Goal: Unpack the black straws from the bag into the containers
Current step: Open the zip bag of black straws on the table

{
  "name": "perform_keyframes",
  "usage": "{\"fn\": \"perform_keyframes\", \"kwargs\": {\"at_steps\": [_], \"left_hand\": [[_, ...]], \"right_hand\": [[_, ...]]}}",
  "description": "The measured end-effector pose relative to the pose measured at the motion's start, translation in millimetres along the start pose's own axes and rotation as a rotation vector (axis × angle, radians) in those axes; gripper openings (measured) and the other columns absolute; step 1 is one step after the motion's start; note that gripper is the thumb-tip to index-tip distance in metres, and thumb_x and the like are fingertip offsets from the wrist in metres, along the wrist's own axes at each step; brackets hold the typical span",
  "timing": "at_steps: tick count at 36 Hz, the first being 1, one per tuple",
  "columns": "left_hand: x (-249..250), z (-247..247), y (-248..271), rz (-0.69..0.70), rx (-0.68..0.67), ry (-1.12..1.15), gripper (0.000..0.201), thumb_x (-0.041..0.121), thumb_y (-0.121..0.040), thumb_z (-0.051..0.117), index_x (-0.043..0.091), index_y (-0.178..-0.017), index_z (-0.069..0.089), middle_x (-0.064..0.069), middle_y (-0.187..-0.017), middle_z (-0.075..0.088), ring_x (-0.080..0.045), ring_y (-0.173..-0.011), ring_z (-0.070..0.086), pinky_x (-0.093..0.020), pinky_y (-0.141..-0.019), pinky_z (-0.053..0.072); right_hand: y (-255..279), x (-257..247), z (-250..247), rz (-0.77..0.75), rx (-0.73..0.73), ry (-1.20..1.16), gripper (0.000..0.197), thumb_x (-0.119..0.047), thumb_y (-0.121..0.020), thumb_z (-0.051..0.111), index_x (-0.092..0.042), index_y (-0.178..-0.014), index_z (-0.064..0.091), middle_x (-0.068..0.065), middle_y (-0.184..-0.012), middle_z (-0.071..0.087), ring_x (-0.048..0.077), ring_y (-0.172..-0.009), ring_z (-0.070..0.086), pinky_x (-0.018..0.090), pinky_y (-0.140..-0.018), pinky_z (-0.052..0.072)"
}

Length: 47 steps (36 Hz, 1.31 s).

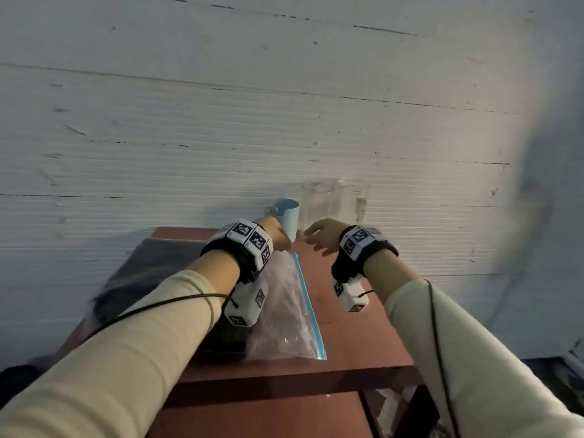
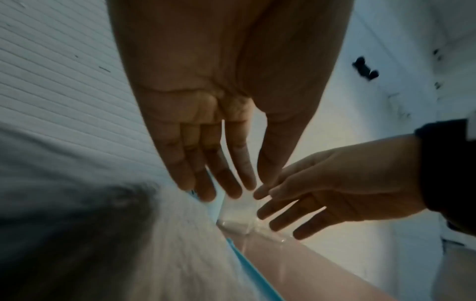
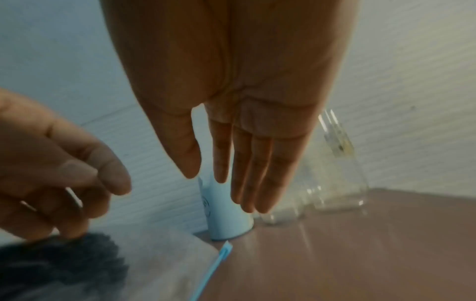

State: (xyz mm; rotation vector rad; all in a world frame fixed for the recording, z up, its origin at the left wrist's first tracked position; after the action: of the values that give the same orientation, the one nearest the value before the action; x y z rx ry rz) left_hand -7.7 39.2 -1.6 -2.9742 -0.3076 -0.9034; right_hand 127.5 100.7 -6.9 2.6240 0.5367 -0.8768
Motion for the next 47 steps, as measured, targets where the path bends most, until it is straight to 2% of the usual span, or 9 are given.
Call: {"fn": "perform_keyframes", "kwargs": {"at_steps": [9,16,22,28,31,35,39,43,47], "left_hand": [[-7,21,-37,-0.121,-0.065,-0.072,0.037,0.016,-0.084,0.071,0.003,-0.118,0.065,-0.015,-0.119,0.066,-0.029,-0.113,0.061,-0.039,-0.100,0.047],[-15,22,-52,-0.083,-0.049,-0.114,0.037,0.024,-0.087,0.068,0.010,-0.121,0.066,-0.008,-0.122,0.066,-0.026,-0.113,0.060,-0.031,-0.096,0.046],[-15,22,-55,-0.074,-0.047,-0.115,0.038,0.026,-0.085,0.070,0.009,-0.119,0.067,-0.008,-0.119,0.067,-0.025,-0.112,0.061,-0.034,-0.098,0.047],[-15,17,-48,-0.092,0.011,-0.089,0.034,0.024,-0.083,0.069,0.012,-0.115,0.069,-0.007,-0.116,0.069,-0.025,-0.108,0.062,-0.034,-0.094,0.048],[-17,18,-45,-0.125,-0.008,-0.073,0.034,0.027,-0.079,0.069,0.013,-0.110,0.071,-0.005,-0.109,0.071,-0.026,-0.105,0.064,-0.035,-0.094,0.050],[-19,22,-46,-0.129,-0.019,-0.098,0.052,0.058,-0.061,0.064,0.012,-0.085,0.067,-0.009,-0.089,0.071,-0.026,-0.090,0.066,-0.042,-0.091,0.051],[-21,30,-52,-0.146,-0.023,-0.161,0.070,0.070,-0.049,0.057,0.016,-0.092,0.069,-0.009,-0.093,0.072,-0.029,-0.088,0.067,-0.042,-0.089,0.053],[-15,22,-32,-0.161,-0.023,-0.192,0.057,0.052,-0.060,0.066,0.013,-0.101,0.066,-0.010,-0.098,0.070,-0.029,-0.094,0.065,-0.042,-0.091,0.052],[-22,14,-28,-0.173,-0.011,-0.149,0.037,0.033,-0.068,0.067,0.014,-0.100,0.065,-0.009,-0.098,0.071,-0.028,-0.090,0.065,-0.041,-0.089,0.053]], "right_hand": [[-47,8,28,0.016,-0.143,0.174,0.034,-0.015,-0.092,0.057,-0.011,-0.126,0.055,0.013,-0.114,0.066,0.031,-0.106,0.064,0.047,-0.096,0.050],[-65,6,35,0.012,-0.166,0.102,0.013,-0.020,-0.088,0.065,-0.010,-0.094,0.069,0.009,-0.095,0.074,0.026,-0.094,0.071,0.034,-0.082,0.056],[-49,-3,33,-0.056,-0.132,0.333,0.027,-0.021,-0.093,0.059,-0.020,-0.119,0.066,0.001,-0.114,0.067,0.018,-0.104,0.064,0.030,-0.098,0.048],[-48,-4,37,-0.014,-0.116,0.341,0.018,-0.025,-0.088,0.065,-0.022,-0.104,0.071,-0.008,-0.082,0.071,0.010,-0.078,0.066,0.023,-0.078,0.052],[-45,-3,36,0.002,-0.103,0.421,0.008,-0.029,-0.084,0.067,-0.024,-0.088,0.070,-0.001,-0.095,0.074,0.016,-0.084,0.068,0.027,-0.081,0.053],[-44,1,43,-0.013,-0.104,0.379,0.036,-0.018,-0.091,0.060,-0.017,-0.126,0.057,0.005,-0.112,0.067,0.020,-0.095,0.064,0.025,-0.081,0.049],[-43,1,47,-0.031,-0.164,0.381,0.032,-0.013,-0.092,0.055,-0.017,-0.124,0.059,0.002,-0.104,0.060,0.017,-0.092,0.055,0.026,-0.083,0.045],[-36,-6,44,-0.082,-0.108,0.424,0.031,-0.012,-0.093,0.056,-0.009,-0.124,0.058,0.009,-0.122,0.061,0.019,-0.098,0.055,0.024,-0.080,0.040],[-39,-7,42,-0.096,-0.039,0.240,0.008,-0.003,-0.090,0.056,-0.011,-0.091,0.057,0.012,-0.088,0.066,0.023,-0.075,0.065,0.032,-0.076,0.054]]}}
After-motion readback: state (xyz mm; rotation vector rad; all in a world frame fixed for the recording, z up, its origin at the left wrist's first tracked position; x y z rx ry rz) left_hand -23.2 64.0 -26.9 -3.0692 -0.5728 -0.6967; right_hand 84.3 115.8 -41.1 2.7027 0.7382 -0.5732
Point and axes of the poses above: each hand's wrist, its own y-axis away from the middle knuckle, its own z-axis out of the palm, x = y × z, the point moved 4 cm from there along -y, towards the middle knuckle
